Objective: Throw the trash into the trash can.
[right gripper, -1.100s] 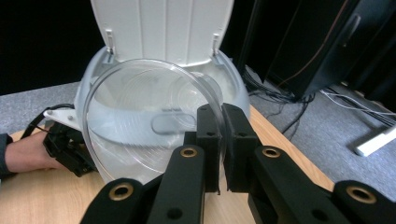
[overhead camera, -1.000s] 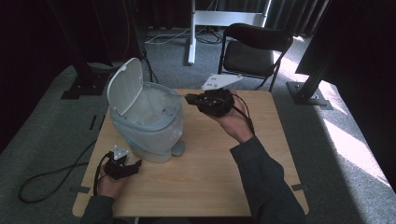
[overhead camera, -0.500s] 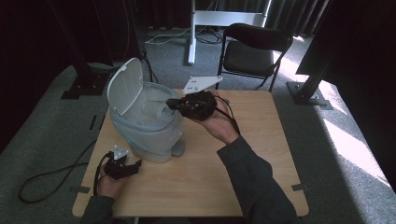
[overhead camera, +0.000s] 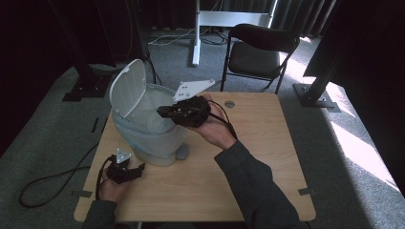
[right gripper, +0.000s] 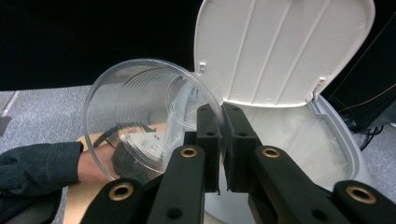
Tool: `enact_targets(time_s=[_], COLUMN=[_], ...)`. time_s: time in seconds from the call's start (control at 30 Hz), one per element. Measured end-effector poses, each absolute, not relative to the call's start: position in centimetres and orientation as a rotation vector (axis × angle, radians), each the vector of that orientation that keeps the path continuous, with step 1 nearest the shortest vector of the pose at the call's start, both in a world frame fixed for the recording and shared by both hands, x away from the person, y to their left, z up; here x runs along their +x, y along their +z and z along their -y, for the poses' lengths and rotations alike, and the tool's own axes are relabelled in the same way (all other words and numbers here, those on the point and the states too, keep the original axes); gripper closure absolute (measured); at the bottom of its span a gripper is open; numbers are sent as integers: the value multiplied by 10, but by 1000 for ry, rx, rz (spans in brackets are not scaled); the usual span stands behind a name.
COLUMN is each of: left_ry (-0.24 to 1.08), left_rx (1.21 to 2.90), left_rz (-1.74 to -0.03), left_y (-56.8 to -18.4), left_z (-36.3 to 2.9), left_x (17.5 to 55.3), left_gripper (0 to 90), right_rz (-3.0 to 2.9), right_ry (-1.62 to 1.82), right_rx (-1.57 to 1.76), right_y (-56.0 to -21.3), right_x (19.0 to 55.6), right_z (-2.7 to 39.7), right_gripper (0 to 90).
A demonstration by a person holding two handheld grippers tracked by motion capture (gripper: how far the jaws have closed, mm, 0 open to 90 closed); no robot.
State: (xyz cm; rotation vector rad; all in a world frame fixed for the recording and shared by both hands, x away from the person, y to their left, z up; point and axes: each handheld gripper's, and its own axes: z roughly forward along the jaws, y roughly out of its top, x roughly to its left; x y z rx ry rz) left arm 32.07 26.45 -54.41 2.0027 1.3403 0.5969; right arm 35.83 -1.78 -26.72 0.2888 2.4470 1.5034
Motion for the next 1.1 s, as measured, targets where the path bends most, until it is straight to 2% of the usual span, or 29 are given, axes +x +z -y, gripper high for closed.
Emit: enact_targets(time_s=[0.27, 0.57, 1.1], left_ry=[597, 598, 596], left_rx=[2003, 2000, 2004], left_rz=[-1340, -1341, -1340], left_y=[-544, -544, -544], left_z=[-265, -264, -265], left_x=[321, 321, 321], left_gripper=[288, 288, 288], right_rz=[-2423, -2404, -2430], right_ry=[1394, 1472, 1477], right_rx=[333, 342, 318], right_y=[-272, -266, -266], right_x=[367, 367, 368], right_z=[12, 10, -24], right_gripper=[864, 864, 864])
